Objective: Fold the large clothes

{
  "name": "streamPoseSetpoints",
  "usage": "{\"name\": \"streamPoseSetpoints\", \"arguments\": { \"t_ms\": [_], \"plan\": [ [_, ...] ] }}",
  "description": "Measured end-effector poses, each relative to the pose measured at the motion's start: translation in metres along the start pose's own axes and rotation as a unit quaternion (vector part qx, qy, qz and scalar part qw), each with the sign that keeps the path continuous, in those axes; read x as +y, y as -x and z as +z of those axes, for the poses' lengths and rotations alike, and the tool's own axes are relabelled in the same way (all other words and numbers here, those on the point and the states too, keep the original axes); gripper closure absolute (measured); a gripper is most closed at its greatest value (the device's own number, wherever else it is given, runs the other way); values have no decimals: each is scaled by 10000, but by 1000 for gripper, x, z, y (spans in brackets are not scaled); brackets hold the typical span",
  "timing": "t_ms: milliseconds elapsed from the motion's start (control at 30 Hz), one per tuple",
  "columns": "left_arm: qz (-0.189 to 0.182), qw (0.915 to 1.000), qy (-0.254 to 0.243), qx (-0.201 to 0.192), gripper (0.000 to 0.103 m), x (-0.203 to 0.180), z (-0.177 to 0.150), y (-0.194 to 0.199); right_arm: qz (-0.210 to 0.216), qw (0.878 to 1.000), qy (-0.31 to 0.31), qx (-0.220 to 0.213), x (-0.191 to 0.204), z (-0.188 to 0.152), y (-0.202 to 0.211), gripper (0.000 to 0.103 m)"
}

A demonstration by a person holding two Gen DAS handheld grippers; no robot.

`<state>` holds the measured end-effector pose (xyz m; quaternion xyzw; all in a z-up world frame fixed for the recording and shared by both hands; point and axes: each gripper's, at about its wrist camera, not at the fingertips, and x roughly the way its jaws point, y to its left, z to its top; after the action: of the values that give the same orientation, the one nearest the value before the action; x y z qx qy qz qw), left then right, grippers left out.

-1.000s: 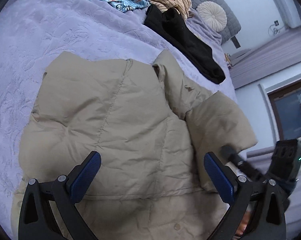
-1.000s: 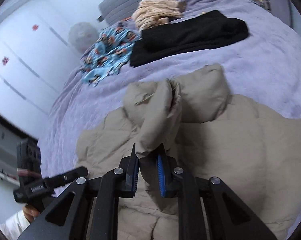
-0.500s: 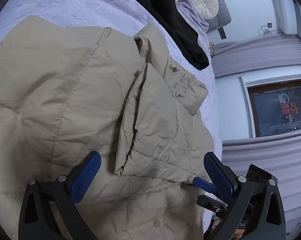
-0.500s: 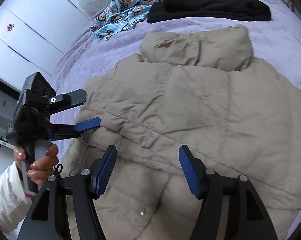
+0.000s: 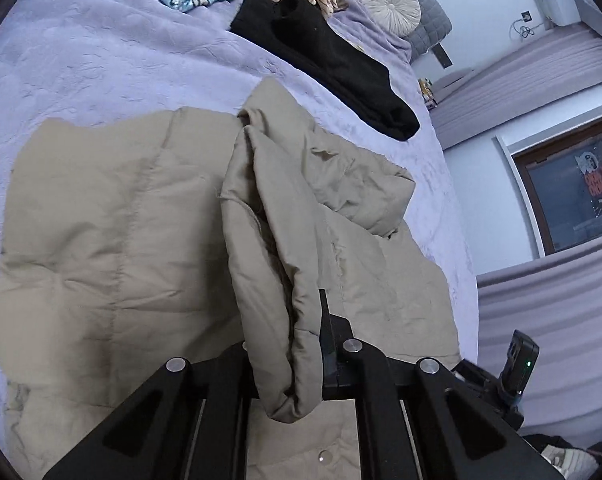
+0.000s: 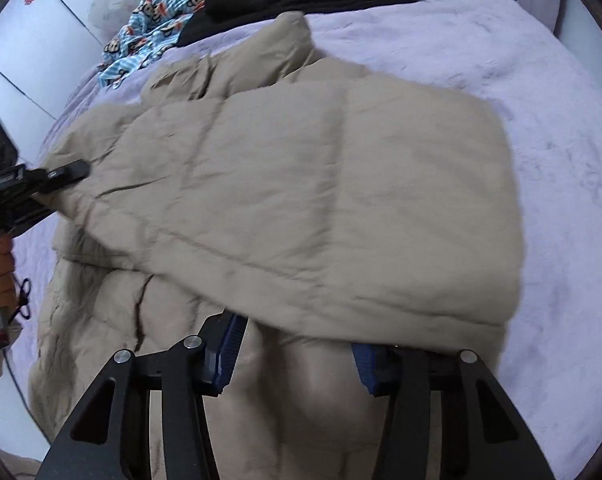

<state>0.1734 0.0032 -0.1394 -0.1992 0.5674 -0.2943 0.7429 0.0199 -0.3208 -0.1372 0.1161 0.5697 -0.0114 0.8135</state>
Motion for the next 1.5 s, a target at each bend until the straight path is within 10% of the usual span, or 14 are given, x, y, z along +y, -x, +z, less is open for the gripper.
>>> {"name": "streamPoseSetpoints", "arguments": {
  "t_ms": [267,533,767,867,1000,1100,1500],
  "plan": [
    [886,9950,-305,355,90,21,-17,-38,-192,9987,-461,-77,-59,-5,-13,66],
    [2099,9769,-393,-55,77,38,-13,17,-129,9982,-573,106,-61,-8,-1,62],
    [1663,9832,-604,-456,77,10,5,37,534,9980,-323,93,-38,-25,57,49],
    [1503,9847,-781,-405,77,-8,9,15,397,9975,-456,-372,-42,-3,67,72],
    [2394,9641,-1152,-20,77,-2,-2,-44,88,9973,-599,-422,-59,30,35,75],
    [2154,9711,-1028,-26,77,11,-6,-57,-180,9976,-658,-80,-74,32,-9,84],
    [2276,9680,-1037,-222,77,-4,-22,-11,-775,9953,-396,-426,-67,14,17,80]
  ]
}}
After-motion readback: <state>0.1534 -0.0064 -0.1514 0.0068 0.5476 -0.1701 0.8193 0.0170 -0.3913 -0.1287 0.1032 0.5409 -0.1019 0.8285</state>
